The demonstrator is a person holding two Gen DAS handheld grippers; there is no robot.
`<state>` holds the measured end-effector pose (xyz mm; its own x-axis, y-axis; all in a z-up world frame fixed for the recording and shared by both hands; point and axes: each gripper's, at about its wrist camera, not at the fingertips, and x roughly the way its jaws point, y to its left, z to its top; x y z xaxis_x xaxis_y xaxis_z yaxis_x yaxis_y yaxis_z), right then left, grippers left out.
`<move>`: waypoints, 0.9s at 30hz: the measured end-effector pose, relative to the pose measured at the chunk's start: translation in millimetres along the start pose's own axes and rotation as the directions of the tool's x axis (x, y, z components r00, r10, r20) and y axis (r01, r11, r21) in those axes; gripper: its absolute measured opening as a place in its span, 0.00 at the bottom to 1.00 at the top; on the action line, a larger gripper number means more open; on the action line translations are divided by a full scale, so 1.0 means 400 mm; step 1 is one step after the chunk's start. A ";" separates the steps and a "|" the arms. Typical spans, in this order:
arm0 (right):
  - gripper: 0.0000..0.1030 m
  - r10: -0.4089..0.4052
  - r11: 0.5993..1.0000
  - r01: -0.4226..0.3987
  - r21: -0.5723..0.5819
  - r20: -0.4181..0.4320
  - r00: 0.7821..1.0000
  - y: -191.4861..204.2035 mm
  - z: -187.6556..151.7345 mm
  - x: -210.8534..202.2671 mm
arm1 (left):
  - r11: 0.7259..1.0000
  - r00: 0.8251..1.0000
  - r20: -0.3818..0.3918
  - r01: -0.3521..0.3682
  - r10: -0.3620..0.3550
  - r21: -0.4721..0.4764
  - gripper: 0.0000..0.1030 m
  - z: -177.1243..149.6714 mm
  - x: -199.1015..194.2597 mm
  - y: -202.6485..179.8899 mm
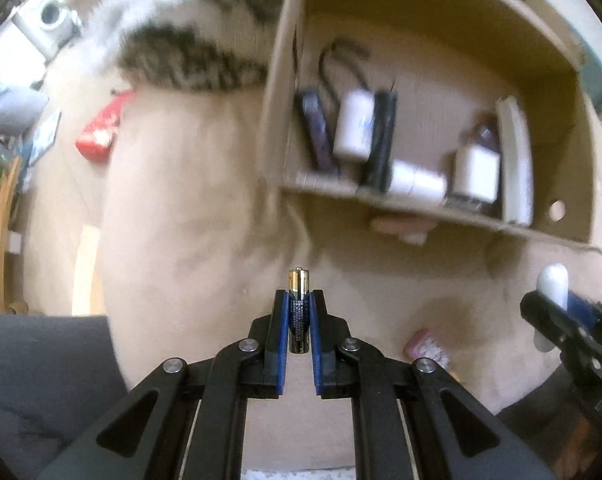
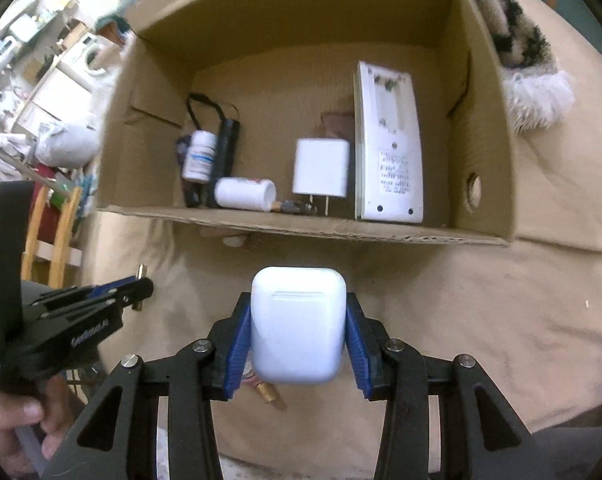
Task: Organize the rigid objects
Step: 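Carry both items into the box and open both grippers to release them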
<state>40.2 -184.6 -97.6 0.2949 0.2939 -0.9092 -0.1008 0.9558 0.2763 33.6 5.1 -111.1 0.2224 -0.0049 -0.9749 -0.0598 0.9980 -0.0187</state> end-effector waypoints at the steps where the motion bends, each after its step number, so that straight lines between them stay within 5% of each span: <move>1: 0.44 0.009 1.000 -0.009 -0.003 0.019 1.000 -0.014 -0.020 -0.016 | 1.000 0.999 0.042 -0.004 0.004 0.015 0.09 0.000 -0.031 -0.002; 10: 0.44 0.070 0.997 -0.062 -0.044 0.188 0.980 0.006 0.012 -0.172 | 0.998 0.969 0.248 -0.037 0.026 0.041 0.09 0.038 -0.204 -0.035; 22: 0.44 0.065 0.996 -0.033 -0.088 0.389 0.919 0.014 0.116 -0.325 | 0.998 0.931 0.364 -0.028 0.007 0.052 0.09 0.153 -0.308 -0.091; 27: 0.44 0.081 0.995 -0.050 -0.087 0.398 0.914 0.009 0.166 -0.326 | 0.996 0.918 0.398 -0.042 0.007 0.080 0.09 0.216 -0.314 -0.107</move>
<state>64.4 -218.7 42.6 0.6393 0.3503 -0.6846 -0.1982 0.9352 0.2935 92.4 -31.5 31.2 0.5905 0.0271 -0.8066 0.0086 0.9992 0.0398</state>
